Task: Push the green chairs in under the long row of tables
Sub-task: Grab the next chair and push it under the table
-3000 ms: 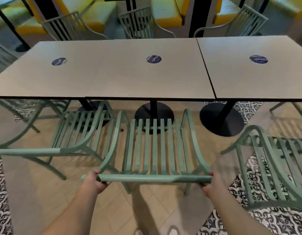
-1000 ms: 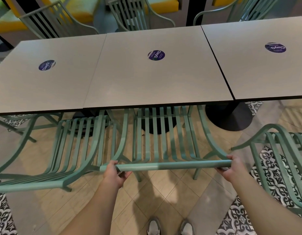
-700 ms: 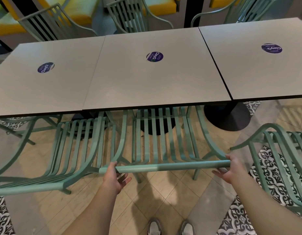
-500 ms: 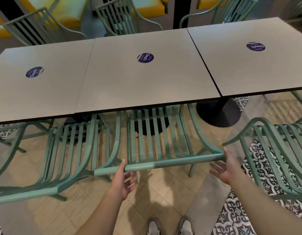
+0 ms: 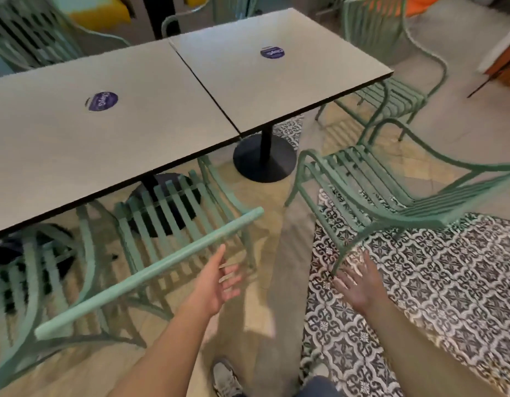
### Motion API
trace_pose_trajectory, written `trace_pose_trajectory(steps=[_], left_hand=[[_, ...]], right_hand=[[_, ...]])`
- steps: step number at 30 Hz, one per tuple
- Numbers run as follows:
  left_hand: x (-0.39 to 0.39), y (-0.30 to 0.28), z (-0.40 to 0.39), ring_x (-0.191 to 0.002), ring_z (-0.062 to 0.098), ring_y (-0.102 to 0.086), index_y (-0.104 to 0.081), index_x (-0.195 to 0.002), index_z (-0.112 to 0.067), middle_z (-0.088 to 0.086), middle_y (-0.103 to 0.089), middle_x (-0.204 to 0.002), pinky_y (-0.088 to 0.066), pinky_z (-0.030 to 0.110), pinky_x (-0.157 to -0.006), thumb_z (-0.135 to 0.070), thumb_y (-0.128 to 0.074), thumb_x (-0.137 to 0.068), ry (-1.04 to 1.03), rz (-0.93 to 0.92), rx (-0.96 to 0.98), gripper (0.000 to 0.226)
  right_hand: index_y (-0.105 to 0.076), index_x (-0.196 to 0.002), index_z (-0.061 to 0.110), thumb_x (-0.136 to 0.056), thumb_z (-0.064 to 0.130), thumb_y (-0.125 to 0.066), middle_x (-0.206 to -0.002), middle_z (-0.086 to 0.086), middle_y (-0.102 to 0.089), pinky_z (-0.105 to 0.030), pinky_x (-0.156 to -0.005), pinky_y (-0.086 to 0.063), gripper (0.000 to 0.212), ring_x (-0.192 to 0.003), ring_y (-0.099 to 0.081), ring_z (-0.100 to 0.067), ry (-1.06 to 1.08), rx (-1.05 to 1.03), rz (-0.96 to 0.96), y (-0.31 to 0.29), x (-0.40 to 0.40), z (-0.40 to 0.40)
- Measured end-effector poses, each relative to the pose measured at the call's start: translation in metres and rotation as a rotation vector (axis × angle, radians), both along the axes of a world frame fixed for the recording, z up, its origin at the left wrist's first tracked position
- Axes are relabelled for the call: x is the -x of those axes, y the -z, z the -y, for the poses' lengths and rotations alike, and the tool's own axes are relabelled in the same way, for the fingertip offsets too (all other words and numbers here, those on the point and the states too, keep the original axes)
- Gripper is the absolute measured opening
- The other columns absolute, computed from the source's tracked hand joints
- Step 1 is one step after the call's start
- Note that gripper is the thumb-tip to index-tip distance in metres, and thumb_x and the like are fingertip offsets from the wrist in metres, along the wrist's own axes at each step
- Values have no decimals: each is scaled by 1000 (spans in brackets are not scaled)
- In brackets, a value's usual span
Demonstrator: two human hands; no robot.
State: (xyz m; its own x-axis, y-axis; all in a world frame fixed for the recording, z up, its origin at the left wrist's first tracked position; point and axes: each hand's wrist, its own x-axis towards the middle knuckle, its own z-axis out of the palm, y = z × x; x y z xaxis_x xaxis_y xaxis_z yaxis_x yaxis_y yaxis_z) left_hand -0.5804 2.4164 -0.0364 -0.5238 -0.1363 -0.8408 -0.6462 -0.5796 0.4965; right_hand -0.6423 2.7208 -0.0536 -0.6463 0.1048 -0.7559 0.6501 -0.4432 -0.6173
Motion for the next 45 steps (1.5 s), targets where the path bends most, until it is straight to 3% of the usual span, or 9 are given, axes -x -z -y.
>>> trace_pose_trajectory(steps=[3,7,11,13,23,26,32,39,45], left_hand=[[23,-14,-59,-113,36,-59,-46,-125,-19,13,-57,-123,-50,57,-92,-54,-55,-90,87,-20,25,51],[60,-34,-168,-106,32,-60,-43,-133,-15,10,-56,-113,-52,51,-85,-50,-52,-93,203,-47,40,54],[91,-43,-288,-94,28,-61,-42,-138,-13,11,-55,-115,-53,42,-63,-53,-52,-93,365,-92,15,61],[107,-45,-344,-100,30,-60,-42,-138,-12,12,-56,-119,-56,46,-70,-54,-51,-93,437,-98,-13,63],[175,-34,-541,-103,32,-63,-52,-122,-8,13,-63,-115,-52,49,-89,-59,-43,-95,530,-112,-99,59],[201,-32,-580,-97,24,-65,-56,-115,-12,8,-65,-108,-53,47,-89,-49,-45,-98,623,-208,60,42],[267,-23,-614,-79,2,-59,-59,-112,-31,-16,-59,-102,-55,30,-76,-43,-56,-92,980,-726,1061,24],[326,1,-622,-96,7,-48,-55,-119,-29,-12,-53,-109,-46,29,-89,-46,-49,-93,1128,-685,1425,31],[338,18,-640,-91,8,-55,-50,-118,-30,-10,-55,-106,-53,32,-85,-63,-42,-91,1237,-348,1410,43]], right_hand=[[-20,-151,12,-101,43,-37,-140,-25,-38,-46,-113,-32,62,-130,-43,-27,169,160,49,0,-8,-72],[-22,-140,-18,-106,8,-23,-149,-34,-25,0,-96,-30,43,-135,-37,-26,311,281,38,25,8,-180],[-30,-147,15,-98,52,-39,-142,-13,-41,-39,-110,-36,63,-132,-42,-23,430,187,-88,-29,24,-256],[-28,-150,12,-88,71,-37,-152,-15,-33,-35,-116,-23,86,-132,-42,-7,375,105,-170,-47,32,-291],[-23,-150,10,-96,51,-44,-151,-20,-31,-49,-110,-31,71,-135,-37,-38,246,-10,-54,-66,97,-413],[-35,-145,17,-97,44,-48,-145,-12,-43,-48,-103,-39,57,-121,-49,-31,52,-320,-39,-64,140,-443],[-30,-149,24,-95,39,-52,-152,1,-35,-35,-113,-27,60,-138,-34,-17,-747,-1253,-365,-70,213,-490],[-25,-149,28,-95,46,-47,-157,3,-22,-30,-113,0,61,-146,-17,-18,-1268,-1465,-676,-65,311,-518],[-27,-147,32,-94,56,-43,-156,3,-27,-44,-120,-7,61,-144,-20,-19,-1667,-1382,-783,-28,380,-548]])
